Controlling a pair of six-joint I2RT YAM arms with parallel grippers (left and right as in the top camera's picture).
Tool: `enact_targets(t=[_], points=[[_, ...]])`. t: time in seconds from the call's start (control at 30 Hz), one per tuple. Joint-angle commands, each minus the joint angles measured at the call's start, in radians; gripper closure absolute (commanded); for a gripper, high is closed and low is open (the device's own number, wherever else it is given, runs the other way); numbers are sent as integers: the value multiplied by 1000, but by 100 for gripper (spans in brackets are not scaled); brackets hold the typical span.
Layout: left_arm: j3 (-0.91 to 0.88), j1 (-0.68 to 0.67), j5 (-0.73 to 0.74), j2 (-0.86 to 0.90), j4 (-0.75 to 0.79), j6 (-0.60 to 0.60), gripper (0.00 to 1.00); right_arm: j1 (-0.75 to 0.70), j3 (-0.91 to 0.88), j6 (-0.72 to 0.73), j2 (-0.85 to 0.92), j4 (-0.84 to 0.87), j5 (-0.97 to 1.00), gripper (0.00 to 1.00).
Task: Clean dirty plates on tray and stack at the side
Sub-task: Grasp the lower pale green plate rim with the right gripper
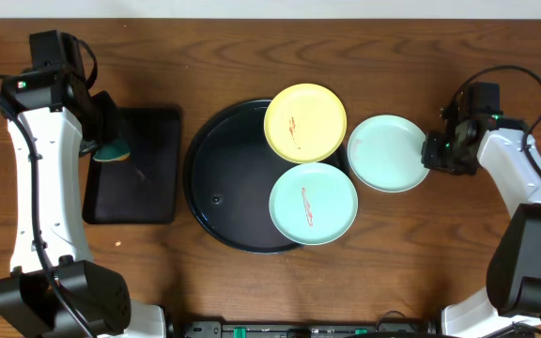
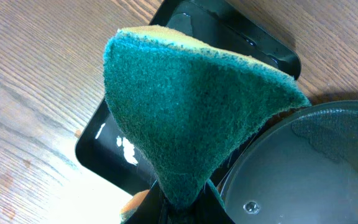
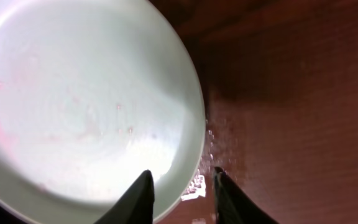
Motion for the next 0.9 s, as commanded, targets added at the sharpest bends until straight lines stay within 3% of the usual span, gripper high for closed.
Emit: enact_targets(t=[0.0, 0.27, 0.63, 0.87], points=[[6, 2, -6, 1, -2, 10, 93, -2, 102, -10, -8, -70, -15, 68], [6, 2, -6, 1, -2, 10, 92, 73, 198, -72, -7, -230, -306, 61], [6, 2, -6, 1, -2, 10, 93, 348, 54, 33, -7, -233, -204, 56], [6, 2, -6, 1, -2, 10, 93, 433, -33, 97, -7, -155, -162, 62]])
